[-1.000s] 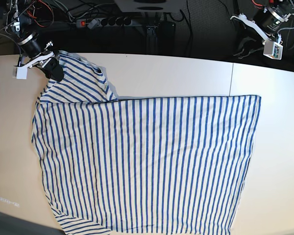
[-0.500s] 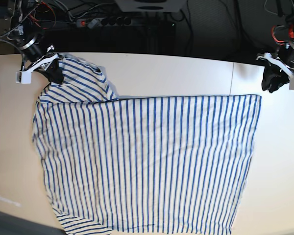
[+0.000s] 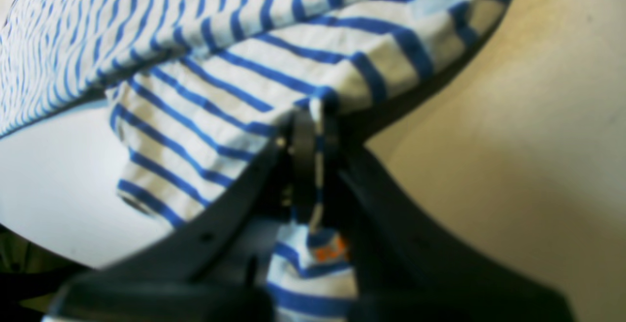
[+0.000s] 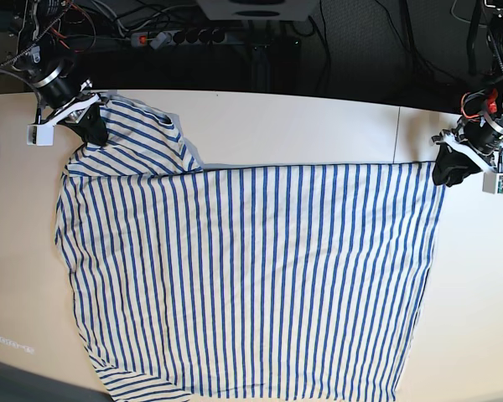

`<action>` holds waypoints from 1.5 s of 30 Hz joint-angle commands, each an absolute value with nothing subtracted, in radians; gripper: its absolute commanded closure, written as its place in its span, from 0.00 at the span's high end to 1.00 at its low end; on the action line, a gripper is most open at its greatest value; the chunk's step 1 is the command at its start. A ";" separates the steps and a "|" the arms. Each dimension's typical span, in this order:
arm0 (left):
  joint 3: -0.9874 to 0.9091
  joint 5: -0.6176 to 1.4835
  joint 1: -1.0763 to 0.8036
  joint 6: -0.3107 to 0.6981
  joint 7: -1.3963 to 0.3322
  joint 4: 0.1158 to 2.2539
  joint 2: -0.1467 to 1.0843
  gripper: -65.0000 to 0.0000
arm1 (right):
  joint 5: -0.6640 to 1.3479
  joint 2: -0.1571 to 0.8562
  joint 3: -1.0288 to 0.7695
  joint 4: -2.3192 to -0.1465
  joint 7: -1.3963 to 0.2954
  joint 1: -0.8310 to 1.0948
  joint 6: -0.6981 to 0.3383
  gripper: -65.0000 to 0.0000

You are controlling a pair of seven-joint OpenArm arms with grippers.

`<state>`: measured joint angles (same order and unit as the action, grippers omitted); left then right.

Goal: Fold the T-shirt properly
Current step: 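Hold both corners and lift the shirt edge off the table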

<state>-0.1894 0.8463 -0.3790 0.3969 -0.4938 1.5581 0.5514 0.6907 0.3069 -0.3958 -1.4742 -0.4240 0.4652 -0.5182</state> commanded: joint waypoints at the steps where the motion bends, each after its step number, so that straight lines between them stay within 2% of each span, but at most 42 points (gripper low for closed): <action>1: -0.188 0.855 -0.368 0.405 -0.477 1.570 0.570 0.35 | 0.650 0.316 -0.397 -1.473 -0.467 0.471 -0.557 0.00; 21: -0.191 0.754 -0.300 0.404 -0.479 1.512 0.574 0.35 | 0.632 0.316 -0.397 -1.473 -0.471 0.460 -0.557 0.00; 24: -0.191 0.723 -0.302 0.404 -0.479 1.504 0.574 0.42 | 0.632 0.316 -0.397 -1.473 -0.471 0.460 -0.557 0.00; 26: -0.191 0.705 -0.302 0.403 -0.466 1.488 0.574 0.42 | 0.632 0.316 -0.397 -1.473 -0.471 0.460 -0.557 0.00; 45: -0.114 0.796 -0.303 0.402 -0.501 1.443 0.559 0.43 | 0.632 0.316 -0.397 -1.473 -0.471 0.460 -0.557 0.00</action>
<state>-0.1112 0.8009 -0.3042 0.3962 -0.4870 1.4410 0.5457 0.6720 0.3069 -0.3958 -1.4742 -0.4297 0.4534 -0.5182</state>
